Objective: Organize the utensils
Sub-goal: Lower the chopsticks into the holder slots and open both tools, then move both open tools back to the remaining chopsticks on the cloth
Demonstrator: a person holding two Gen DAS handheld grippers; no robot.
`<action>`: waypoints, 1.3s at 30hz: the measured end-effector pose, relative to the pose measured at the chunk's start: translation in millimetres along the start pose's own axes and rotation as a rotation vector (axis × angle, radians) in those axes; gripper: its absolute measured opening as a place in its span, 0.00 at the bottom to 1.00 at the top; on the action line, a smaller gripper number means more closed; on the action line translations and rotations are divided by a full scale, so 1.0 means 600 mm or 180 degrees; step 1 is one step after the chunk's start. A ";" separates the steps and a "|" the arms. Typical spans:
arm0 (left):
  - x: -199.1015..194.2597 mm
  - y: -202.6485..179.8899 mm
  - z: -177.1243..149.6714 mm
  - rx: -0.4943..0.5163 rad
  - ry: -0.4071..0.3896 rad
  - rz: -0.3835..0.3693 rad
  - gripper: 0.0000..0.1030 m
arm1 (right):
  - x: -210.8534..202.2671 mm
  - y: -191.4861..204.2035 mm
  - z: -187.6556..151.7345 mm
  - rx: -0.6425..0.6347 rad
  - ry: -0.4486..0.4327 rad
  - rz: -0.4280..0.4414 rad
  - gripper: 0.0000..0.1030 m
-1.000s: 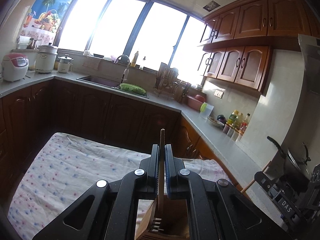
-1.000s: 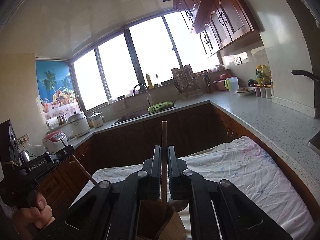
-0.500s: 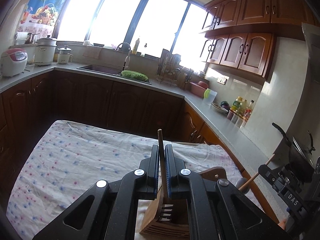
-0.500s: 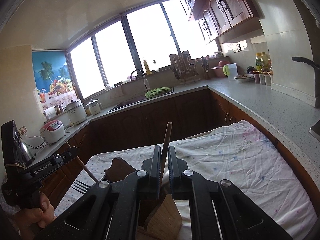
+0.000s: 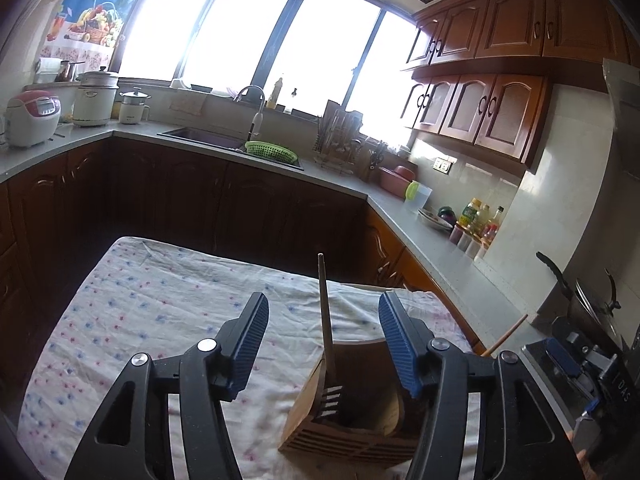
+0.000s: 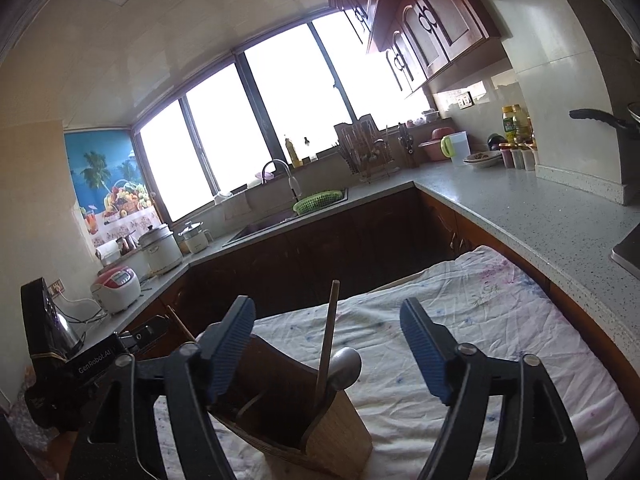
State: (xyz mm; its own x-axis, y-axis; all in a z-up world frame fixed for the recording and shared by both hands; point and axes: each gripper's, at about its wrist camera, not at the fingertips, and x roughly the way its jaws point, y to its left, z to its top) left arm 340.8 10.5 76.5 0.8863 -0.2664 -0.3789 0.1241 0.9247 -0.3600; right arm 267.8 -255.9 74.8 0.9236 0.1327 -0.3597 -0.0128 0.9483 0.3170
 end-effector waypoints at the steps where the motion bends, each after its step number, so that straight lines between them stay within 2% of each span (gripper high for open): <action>1: -0.012 0.002 -0.002 -0.0003 -0.0016 0.0018 0.63 | -0.011 -0.001 0.002 0.0027 -0.0036 0.0020 0.88; 3: -0.037 0.006 -0.015 -0.0018 -0.0044 0.0051 0.71 | -0.032 -0.002 0.004 0.0072 -0.0085 0.0040 0.92; 7: -0.088 0.015 -0.046 -0.0044 -0.0024 0.0077 0.75 | -0.070 -0.004 -0.005 0.0122 -0.0088 0.0096 0.97; 12: -0.149 0.026 -0.091 -0.0090 0.0106 0.0140 0.76 | -0.108 -0.006 -0.040 0.0149 0.0027 0.0102 0.97; 22: -0.244 0.032 -0.167 -0.0200 0.0470 0.0222 0.76 | -0.166 -0.020 -0.144 0.0271 0.0442 0.0060 0.97; 31: -0.274 0.044 -0.219 -0.0257 0.0783 0.0350 0.76 | -0.194 -0.031 -0.216 0.0273 0.0713 0.0004 0.97; 39: -0.287 0.046 -0.245 -0.0175 0.0971 0.0427 0.76 | -0.200 -0.033 -0.240 0.0228 0.0840 -0.0051 0.97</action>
State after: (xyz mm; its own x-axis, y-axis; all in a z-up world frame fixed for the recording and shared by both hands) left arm 126.2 41.6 6.4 0.7177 -0.2202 -0.6606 -0.0162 0.9432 -0.3319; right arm 102.1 -249.0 -14.9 0.7915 0.1973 -0.5784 0.0367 0.9294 0.3673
